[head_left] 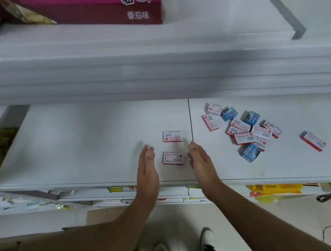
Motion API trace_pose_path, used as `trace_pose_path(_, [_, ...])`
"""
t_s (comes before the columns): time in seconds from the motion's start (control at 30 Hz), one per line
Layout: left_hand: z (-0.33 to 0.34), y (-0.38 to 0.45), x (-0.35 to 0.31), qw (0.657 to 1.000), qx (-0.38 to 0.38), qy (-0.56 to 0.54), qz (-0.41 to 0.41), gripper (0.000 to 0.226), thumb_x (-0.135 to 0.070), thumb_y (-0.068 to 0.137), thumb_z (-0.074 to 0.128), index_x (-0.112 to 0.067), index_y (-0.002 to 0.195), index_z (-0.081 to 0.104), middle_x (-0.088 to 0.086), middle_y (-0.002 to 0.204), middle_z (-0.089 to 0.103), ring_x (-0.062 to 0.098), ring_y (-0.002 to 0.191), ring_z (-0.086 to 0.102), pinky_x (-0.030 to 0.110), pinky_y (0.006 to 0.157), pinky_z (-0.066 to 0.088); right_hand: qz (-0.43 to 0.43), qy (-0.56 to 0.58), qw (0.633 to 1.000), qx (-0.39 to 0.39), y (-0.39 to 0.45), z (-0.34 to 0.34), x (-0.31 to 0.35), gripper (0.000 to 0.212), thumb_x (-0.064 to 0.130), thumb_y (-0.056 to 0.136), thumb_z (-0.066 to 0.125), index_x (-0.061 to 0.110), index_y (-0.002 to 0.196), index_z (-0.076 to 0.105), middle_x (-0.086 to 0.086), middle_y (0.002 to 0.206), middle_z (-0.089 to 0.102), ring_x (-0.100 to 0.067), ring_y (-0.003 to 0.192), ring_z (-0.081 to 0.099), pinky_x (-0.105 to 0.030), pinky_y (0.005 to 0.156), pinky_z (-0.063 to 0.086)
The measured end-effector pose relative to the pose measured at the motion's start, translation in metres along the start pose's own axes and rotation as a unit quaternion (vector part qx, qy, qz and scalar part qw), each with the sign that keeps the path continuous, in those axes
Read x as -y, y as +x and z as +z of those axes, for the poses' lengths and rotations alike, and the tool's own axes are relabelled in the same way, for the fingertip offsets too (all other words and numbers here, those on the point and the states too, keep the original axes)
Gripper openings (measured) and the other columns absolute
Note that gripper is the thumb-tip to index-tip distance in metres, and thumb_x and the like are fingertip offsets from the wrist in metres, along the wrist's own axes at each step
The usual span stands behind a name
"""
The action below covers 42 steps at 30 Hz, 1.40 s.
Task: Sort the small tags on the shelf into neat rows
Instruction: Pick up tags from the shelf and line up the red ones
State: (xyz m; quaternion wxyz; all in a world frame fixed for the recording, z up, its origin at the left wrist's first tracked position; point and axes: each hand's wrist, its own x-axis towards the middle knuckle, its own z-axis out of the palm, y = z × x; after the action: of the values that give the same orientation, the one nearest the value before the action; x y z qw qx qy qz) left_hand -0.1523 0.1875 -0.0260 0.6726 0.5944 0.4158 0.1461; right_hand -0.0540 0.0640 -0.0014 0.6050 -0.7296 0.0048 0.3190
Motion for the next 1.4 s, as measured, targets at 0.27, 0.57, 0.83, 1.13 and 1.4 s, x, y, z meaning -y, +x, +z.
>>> trace_pose_path(0.27, [0.037, 0.001, 0.005, 0.994, -0.004, -0.093, -0.053, 0.058, -0.06, 0.111, 0.026, -0.035, 0.164, 0.034, -0.015, 0.166, 0.041, 0.008, 0.152, 0.038, 0.031, 0.125, 0.021, -0.021, 0.059, 0.998, -0.009, -0.003, 0.04, -0.027, 0.057, 0.056, 0.11, 0.028, 0.039, 0.164, 0.021, 0.022, 0.167, 0.024, 0.002, 0.148, 0.023, -0.035, 0.128, 0.017])
trace_pose_path(0.57, [0.041, 0.039, 0.001, 0.995, -0.003, -0.087, -0.051, 0.066, -0.062, 0.111, 0.024, -0.026, 0.164, 0.038, -0.009, 0.164, 0.044, 0.004, 0.144, 0.043, 0.024, 0.117, 0.027, -0.026, 0.085, 0.996, -0.007, 0.043, 0.046, -0.03, 0.085, 0.087, 0.087, 0.041, 0.037, 0.156, 0.044, 0.012, 0.155, 0.053, -0.009, 0.146, 0.045, -0.045, 0.127, 0.028])
trace_pose_path(0.83, [0.047, 0.066, -0.007, 0.996, -0.005, -0.069, -0.054, 0.041, -0.058, 0.112, 0.024, -0.039, 0.117, 0.06, -0.031, 0.108, 0.066, -0.016, 0.102, 0.06, 0.02, 0.107, 0.038, -0.019, 0.053, 0.998, -0.023, 0.074, 0.043, -0.017, 0.076, 0.082, 0.088, 0.032, 0.038, 0.145, 0.056, 0.011, 0.139, 0.066, -0.01, 0.132, 0.058, -0.043, 0.122, 0.035])
trace_pose_path(1.13, [0.054, 0.089, -0.023, 0.996, -0.007, -0.07, -0.059, 0.037, -0.053, 0.114, 0.028, -0.04, 0.103, 0.061, -0.028, 0.098, 0.061, -0.011, 0.097, 0.057, 0.022, 0.098, 0.036, -0.023, 0.033, 0.999, -0.013, 0.087, 0.045, 0.015, 0.076, 0.075, 0.087, 0.028, 0.035, 0.146, 0.055, 0.008, 0.14, 0.063, -0.011, 0.131, 0.055, -0.039, 0.117, 0.034])
trace_pose_path(1.4, [0.058, 0.097, -0.03, 0.998, -0.013, -0.058, -0.032, 0.047, -0.054, 0.113, 0.029, -0.026, 0.141, 0.055, -0.011, 0.122, 0.065, 0.006, 0.116, 0.06, 0.028, 0.105, 0.036, -0.039, 0.018, 0.999, -0.009, 0.096, 0.044, 0.021, 0.054, 0.06, 0.105, 0.03, 0.031, 0.14, 0.058, 0.007, 0.134, 0.065, -0.006, 0.123, 0.057, -0.031, 0.106, 0.036])
